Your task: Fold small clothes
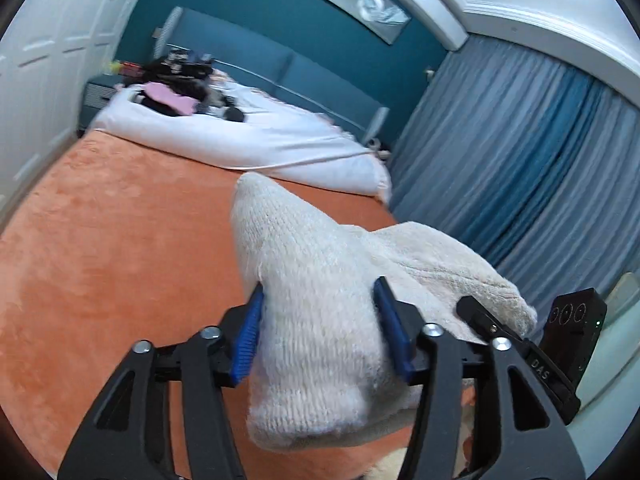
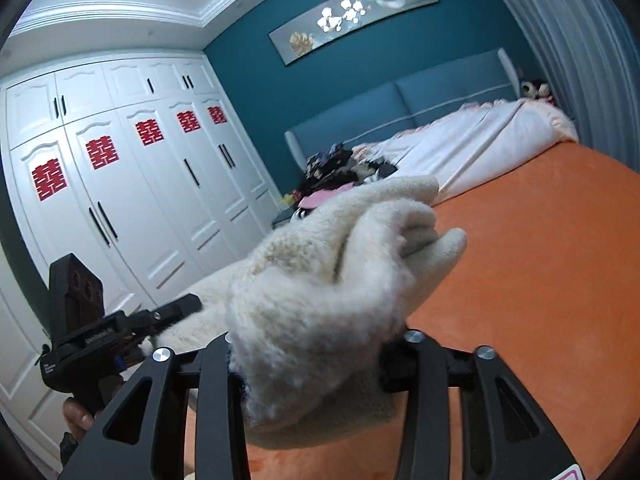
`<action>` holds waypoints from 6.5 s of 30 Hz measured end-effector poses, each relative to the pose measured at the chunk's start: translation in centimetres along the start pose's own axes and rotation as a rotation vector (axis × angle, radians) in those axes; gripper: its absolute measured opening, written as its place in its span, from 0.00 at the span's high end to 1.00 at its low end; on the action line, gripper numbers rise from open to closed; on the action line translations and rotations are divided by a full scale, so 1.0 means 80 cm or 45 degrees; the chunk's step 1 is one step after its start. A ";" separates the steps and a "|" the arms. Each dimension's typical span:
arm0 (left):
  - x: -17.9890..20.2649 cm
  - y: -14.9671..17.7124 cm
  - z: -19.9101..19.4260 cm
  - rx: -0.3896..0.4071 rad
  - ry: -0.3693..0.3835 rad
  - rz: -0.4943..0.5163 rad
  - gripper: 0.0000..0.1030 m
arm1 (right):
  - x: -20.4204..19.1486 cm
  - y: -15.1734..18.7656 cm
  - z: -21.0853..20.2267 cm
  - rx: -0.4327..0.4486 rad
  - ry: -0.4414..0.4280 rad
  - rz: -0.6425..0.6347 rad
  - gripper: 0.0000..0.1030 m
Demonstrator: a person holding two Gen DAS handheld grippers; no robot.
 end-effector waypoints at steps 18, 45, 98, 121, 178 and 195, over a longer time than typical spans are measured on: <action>-0.290 0.213 0.033 -0.169 -0.231 -0.671 0.06 | 0.106 0.245 0.193 -0.535 0.432 0.071 0.21; -0.283 0.193 0.080 -0.262 -0.400 -0.425 0.43 | 0.081 0.243 0.242 -0.537 0.324 0.027 0.61; -0.139 0.261 0.099 -0.476 -0.748 0.004 0.29 | 0.107 0.300 0.110 -0.481 0.620 -0.188 0.40; -0.136 0.349 0.093 -0.531 -0.883 0.086 0.25 | 0.146 0.380 0.085 -0.531 0.748 -0.136 0.26; -0.162 0.376 0.110 -0.335 -0.869 0.037 0.04 | 0.145 0.422 0.105 -0.345 0.766 -0.331 0.11; -0.166 0.379 0.107 -0.244 -0.841 0.109 0.04 | 0.141 0.425 0.112 -0.357 0.773 -0.340 0.05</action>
Point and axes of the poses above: each gripper's, at about its wrist camera, not at the fingertips, and z roughly the way its jaws point, x to its right, y to its underside, the point moved 5 cm from there along z, roughly the way its jaws point, and after that the axes turned 15 degrees about y, right-handed, at the moved point
